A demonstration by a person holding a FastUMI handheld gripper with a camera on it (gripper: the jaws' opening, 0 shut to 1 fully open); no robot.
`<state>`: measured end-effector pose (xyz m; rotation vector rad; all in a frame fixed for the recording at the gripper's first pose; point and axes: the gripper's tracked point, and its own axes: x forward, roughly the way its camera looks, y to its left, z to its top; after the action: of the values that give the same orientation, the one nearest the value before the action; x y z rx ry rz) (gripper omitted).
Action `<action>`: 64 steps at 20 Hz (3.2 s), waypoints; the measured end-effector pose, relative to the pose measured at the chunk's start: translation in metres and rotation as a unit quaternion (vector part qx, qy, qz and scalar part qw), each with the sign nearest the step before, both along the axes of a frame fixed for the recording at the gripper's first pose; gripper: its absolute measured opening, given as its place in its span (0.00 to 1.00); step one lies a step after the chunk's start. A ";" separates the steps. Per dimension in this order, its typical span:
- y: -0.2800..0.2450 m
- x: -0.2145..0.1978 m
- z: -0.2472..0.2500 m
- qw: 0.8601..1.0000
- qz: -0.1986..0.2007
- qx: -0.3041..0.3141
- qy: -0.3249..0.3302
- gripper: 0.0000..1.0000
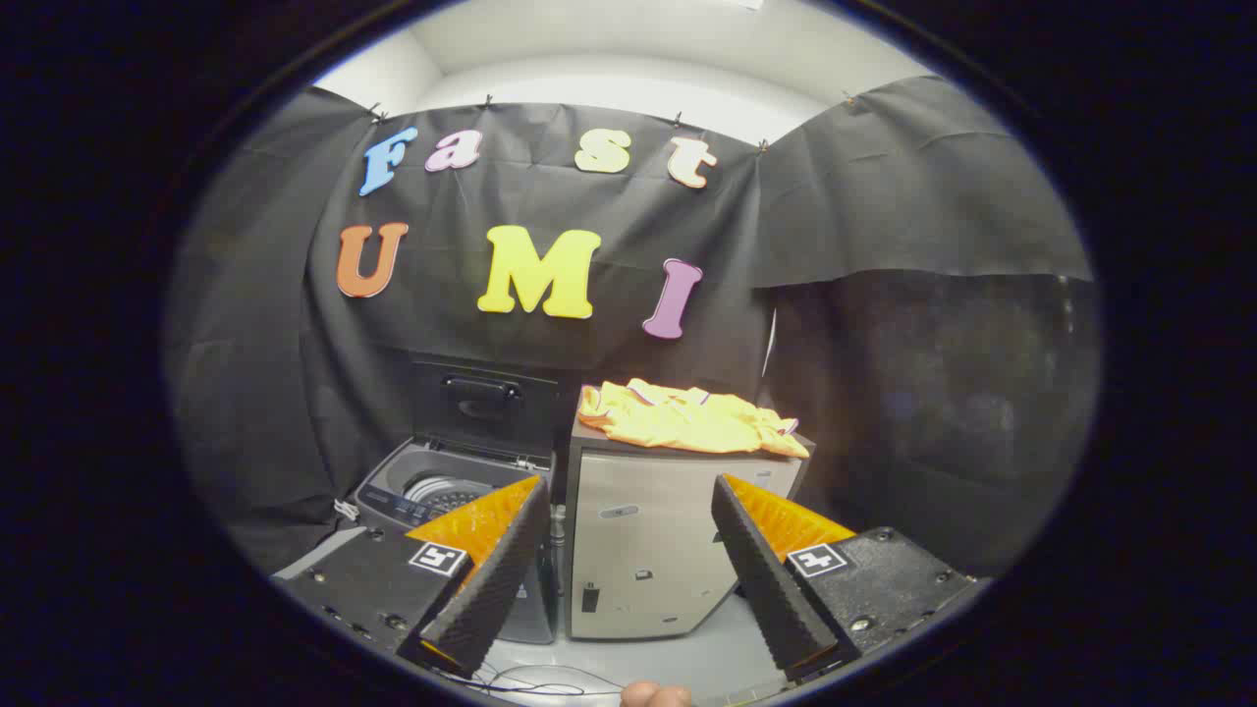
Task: Put the clothes into the washing machine and then close the washing machine lid.
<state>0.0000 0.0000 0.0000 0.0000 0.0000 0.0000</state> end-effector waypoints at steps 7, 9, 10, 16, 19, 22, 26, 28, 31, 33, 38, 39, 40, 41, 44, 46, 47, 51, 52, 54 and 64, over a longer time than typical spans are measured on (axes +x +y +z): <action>0.001 0.002 -0.002 1.000 0.004 0.007 0.003 1.00; 0.000 0.004 -0.003 1.000 0.003 0.010 0.003 1.00; 0.000 0.005 -0.002 1.000 0.004 0.010 0.004 1.00; 0.001 0.008 0.001 1.000 0.005 0.009 -0.001 1.00; 0.002 0.011 0.005 1.000 0.004 0.009 -0.001 1.00; 0.003 0.012 0.005 1.000 0.003 0.013 0.000 1.00; 0.006 0.014 0.011 1.000 0.005 0.019 -0.003 1.00; 0.008 0.015 0.013 1.000 0.005 0.018 -0.003 1.00; 0.012 0.018 0.018 1.000 0.007 0.020 -0.004 1.00; 0.014 0.021 0.021 1.000 0.006 0.023 -0.001 1.00; 0.012 0.034 0.042 1.000 -0.006 0.029 0.001 1.00; 0.009 0.039 0.044 0.999 -0.012 0.035 0.005 1.00; 0.007 0.045 0.046 0.999 -0.016 0.042 0.010 1.00; 0.003 0.052 0.047 0.999 -0.020 0.046 0.014 1.00; -0.012 0.075 0.056 0.998 -0.032 0.049 0.027 1.00; -0.022 0.092 0.063 0.997 -0.038 0.049 0.035 1.00; -0.027 0.102 0.067 0.997 -0.038 0.051 0.038 1.00; -0.037 0.151 0.070 0.994 -0.015 0.071 0.079 1.00; -0.042 0.167 0.071 0.993 -0.013 0.075 0.089 1.00; -0.052 0.200 0.072 0.991 -0.013 0.073 0.108 1.00; -0.083 0.335 0.038 0.978 0.008 0.016 0.209 1.00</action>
<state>0.3354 -0.0827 0.0379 0.0313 0.4219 0.0169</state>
